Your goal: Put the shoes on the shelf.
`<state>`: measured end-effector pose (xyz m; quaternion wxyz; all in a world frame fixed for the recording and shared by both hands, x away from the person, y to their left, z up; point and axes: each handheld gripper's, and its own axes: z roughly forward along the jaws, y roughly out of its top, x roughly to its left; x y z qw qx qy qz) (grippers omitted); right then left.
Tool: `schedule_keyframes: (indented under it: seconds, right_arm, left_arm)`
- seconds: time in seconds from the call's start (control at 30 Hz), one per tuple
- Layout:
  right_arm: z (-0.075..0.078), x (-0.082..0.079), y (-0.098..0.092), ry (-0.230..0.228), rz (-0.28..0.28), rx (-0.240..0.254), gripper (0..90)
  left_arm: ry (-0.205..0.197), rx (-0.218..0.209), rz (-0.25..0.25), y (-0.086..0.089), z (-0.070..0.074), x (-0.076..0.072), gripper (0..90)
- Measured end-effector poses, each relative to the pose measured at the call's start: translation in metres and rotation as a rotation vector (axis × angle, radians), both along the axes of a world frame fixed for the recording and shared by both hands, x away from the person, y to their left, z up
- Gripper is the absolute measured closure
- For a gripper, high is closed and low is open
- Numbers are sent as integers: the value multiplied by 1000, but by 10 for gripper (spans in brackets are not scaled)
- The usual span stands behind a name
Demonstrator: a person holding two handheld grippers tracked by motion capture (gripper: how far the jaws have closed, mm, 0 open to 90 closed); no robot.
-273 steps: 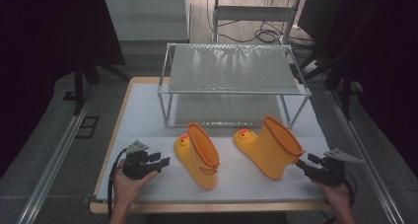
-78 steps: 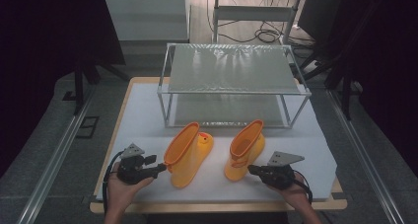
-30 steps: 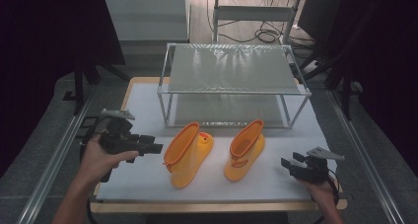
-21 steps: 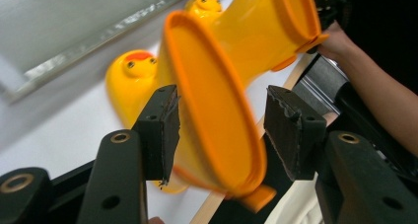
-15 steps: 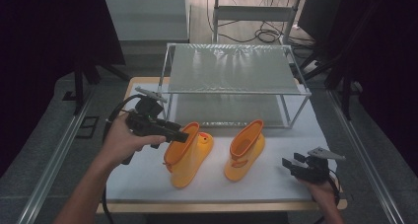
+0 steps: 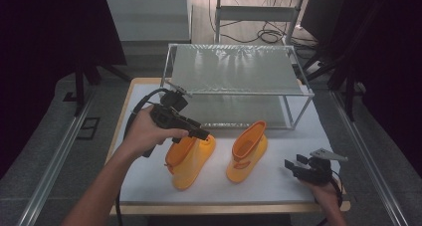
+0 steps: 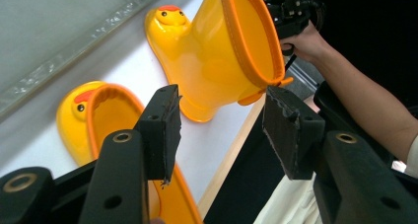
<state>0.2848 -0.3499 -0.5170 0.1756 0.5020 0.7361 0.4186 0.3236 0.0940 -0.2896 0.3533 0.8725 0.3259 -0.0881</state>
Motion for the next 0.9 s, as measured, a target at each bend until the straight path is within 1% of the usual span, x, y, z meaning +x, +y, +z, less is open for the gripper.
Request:
schedule_keyframes:
  seconds: [0.07, 0.13, 0.23, 0.3, 0.43, 0.57, 0.67, 0.9]
  right_arm:
    - [0, 0, 0, -2, -1, 0, 379]
    - [0, 0, 0, 0, -1, 1, 379]
    - [1, -1, -2, -6, -4, -14, 380]
    - [1, -2, -6, -5, -17, 0, 382]
    - [0, -2, -6, -3, -16, -3, 382]
    - [0, -2, -5, -1, -10, -6, 386]
    - [0, -2, -4, -3, -8, -4, 390]
    - [1, -2, -4, -3, -10, -2, 393]
  left_arm:
    - [3, 12, -11, -10, -1, 3, 489]
    - [3, 21, -17, -13, -2, 3, 493]
    - [9, 36, -27, -21, -4, 5, 495]
    - [15, 41, -33, -25, -6, 7, 495]
    - [20, 54, -41, -33, -7, 10, 495]
    - [24, 54, -49, -39, -7, 11, 501]
    - [30, 65, -52, -44, -9, 12, 501]
    - [54, 63, -38, -58, -14, 21, 506]
